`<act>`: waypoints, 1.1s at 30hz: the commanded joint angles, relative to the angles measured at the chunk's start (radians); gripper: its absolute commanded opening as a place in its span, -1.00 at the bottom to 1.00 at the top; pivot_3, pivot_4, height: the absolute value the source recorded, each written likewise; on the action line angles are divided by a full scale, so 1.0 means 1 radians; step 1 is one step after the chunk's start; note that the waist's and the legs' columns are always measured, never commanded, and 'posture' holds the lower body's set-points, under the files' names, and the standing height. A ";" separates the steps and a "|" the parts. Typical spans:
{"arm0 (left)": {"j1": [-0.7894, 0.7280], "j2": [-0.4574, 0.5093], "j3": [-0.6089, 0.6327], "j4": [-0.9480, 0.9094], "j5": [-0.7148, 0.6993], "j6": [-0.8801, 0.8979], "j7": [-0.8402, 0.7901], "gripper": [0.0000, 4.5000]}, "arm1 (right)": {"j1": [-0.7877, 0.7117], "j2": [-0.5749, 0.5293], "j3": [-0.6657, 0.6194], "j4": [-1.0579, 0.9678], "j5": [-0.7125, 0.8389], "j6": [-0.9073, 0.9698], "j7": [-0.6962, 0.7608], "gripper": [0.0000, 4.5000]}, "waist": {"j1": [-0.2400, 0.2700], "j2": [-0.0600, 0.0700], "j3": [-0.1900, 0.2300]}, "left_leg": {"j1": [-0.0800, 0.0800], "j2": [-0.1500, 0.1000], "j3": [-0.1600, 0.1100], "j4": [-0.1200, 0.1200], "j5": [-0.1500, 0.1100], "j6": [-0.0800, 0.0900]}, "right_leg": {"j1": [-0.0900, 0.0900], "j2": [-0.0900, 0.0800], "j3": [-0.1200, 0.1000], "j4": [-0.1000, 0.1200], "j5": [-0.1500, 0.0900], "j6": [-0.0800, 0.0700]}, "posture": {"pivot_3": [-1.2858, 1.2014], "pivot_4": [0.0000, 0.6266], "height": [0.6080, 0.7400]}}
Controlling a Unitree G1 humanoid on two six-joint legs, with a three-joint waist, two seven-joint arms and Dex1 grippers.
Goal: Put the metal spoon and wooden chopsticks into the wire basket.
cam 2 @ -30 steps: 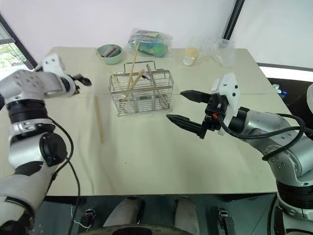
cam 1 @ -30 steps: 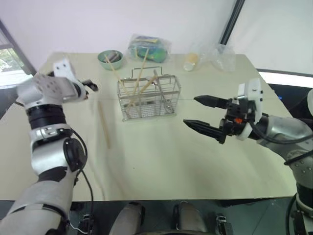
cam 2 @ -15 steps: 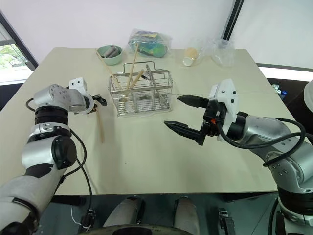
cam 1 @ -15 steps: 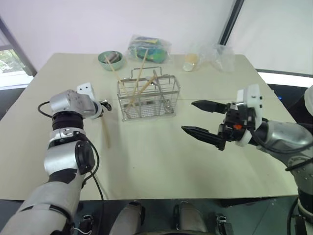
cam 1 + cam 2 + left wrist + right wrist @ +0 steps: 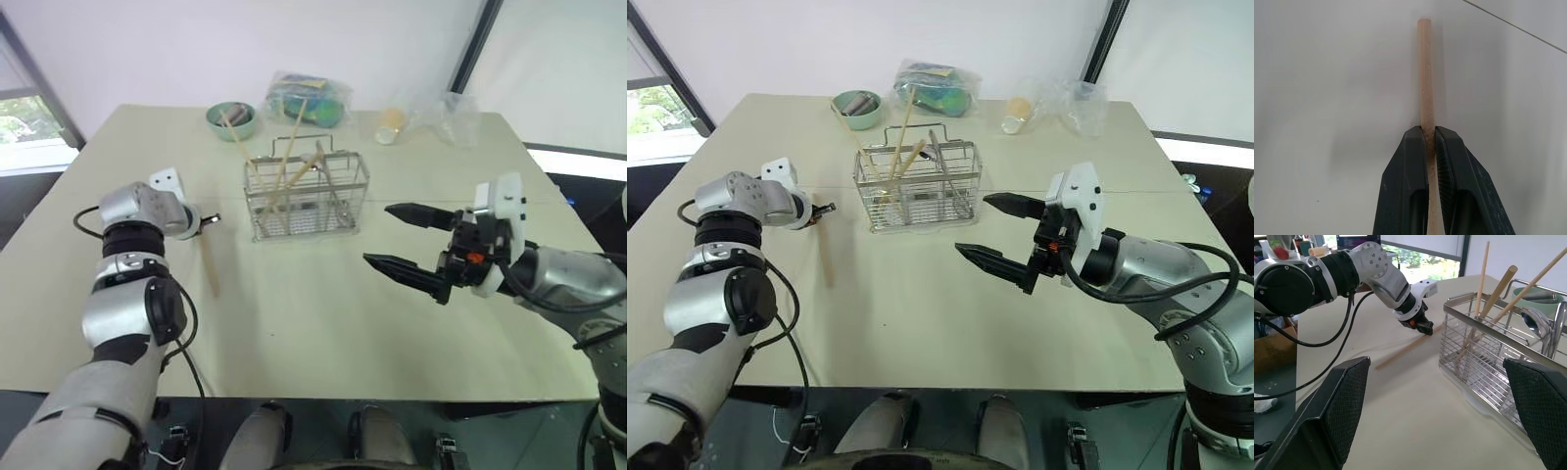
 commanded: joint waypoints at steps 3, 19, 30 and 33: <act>-0.017 0.015 0.004 -0.019 0.001 -0.029 -0.007 -0.99 | -0.010 -0.009 -0.034 -0.011 0.009 -0.022 0.021 1.00 | 0.000 0.000 0.000 | 0.000 0.000 0.000 0.000 0.000 0.000 | 0.000 0.000 0.000 0.000 0.000 0.000 | 0.03 -0.52 -0.46; -0.051 0.066 0.149 -0.607 -0.259 -0.508 -0.267 -0.99 | -0.045 -0.049 -0.056 0.023 0.041 0.018 0.041 1.00 | 0.000 -0.003 0.002 | -0.003 0.000 0.002 0.001 0.000 0.000 | -0.002 -0.002 0.000 -0.001 0.000 -0.001 | 0.03 -0.52 -0.46; -0.026 -0.039 -0.137 -0.812 -0.274 -0.497 -0.427 -0.99 | -0.035 -0.042 -0.062 0.016 0.044 0.019 0.027 1.00 | -0.005 0.000 0.002 | 0.001 0.001 0.000 0.001 0.000 0.001 | 0.004 0.001 0.000 -0.003 0.000 -0.001 | 0.03 -0.52 -0.46; 0.023 -0.062 -0.216 -0.799 -0.208 -0.561 -0.450 -0.99 | -0.020 -0.046 -0.080 0.004 0.050 0.022 0.013 1.00 | -0.006 0.000 0.002 | 0.000 0.002 0.001 0.001 0.000 0.001 | 0.001 0.001 0.000 -0.001 0.000 -0.001 | 0.03 -0.52 -0.46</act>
